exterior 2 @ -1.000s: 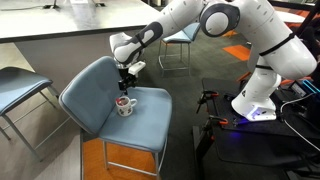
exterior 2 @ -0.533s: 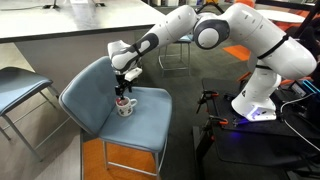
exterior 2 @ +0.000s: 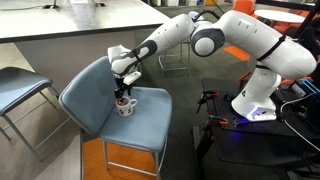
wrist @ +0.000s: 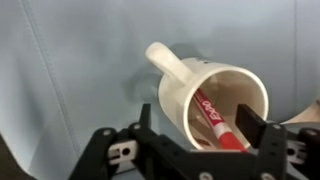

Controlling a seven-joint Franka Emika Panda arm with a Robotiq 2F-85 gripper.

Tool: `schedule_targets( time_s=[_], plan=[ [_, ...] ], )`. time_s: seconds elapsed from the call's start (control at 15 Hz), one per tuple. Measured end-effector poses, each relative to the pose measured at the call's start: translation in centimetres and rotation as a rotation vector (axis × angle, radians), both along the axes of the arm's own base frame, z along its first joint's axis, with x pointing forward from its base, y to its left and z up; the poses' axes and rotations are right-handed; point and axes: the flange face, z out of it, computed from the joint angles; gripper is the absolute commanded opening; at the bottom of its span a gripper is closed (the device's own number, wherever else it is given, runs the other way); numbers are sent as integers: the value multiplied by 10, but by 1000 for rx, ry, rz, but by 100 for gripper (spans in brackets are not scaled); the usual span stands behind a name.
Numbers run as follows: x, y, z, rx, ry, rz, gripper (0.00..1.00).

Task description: Move the cup slightly down on the chair

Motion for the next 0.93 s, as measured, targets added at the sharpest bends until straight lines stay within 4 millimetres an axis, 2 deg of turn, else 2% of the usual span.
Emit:
schedule_targets(
  time_s=[0.07,0.13,0.2,0.67,0.8,0.93],
  plan=[
    [0,0,-2,1,3,-1,77],
    [-1,0,-4,2,6,0,63],
    [-1,0,-5,4,9,0,60],
    [0,2,-9,3,19,6,6],
    [-1,-1,-9,-11,23,9,0],
    [-2,-3,-10,-23,31,14,2]
  ],
)
